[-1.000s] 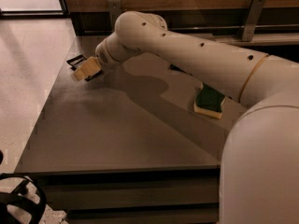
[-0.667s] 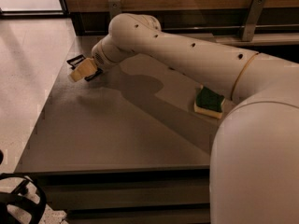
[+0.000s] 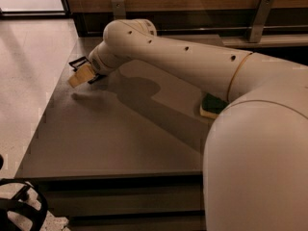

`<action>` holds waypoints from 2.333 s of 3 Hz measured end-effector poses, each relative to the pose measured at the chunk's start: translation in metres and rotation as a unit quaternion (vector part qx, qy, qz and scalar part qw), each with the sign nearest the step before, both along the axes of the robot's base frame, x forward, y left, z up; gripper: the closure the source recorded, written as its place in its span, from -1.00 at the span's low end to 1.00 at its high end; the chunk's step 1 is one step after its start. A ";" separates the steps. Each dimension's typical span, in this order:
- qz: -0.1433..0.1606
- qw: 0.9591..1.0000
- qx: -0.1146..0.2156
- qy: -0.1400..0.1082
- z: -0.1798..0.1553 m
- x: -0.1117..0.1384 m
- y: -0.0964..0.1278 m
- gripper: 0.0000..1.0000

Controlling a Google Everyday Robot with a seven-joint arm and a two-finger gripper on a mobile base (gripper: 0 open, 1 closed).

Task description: Pick rxbar chocolate

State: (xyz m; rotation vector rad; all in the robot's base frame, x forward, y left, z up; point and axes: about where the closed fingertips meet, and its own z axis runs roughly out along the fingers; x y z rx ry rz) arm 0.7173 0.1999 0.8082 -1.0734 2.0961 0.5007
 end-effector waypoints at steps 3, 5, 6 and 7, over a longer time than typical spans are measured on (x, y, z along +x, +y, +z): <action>-0.003 1.000 -0.011 -0.002 -0.010 -0.002 0.014 -0.19; -0.003 1.000 -0.011 -0.002 0.001 -0.002 0.014 0.74; -0.002 1.000 -0.011 -0.002 0.009 -0.002 0.014 1.00; -0.002 1.000 -0.011 -0.002 0.009 -0.002 0.014 1.00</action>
Offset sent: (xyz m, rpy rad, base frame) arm -0.0011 0.0103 -0.0068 -0.0181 -0.0064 -0.0079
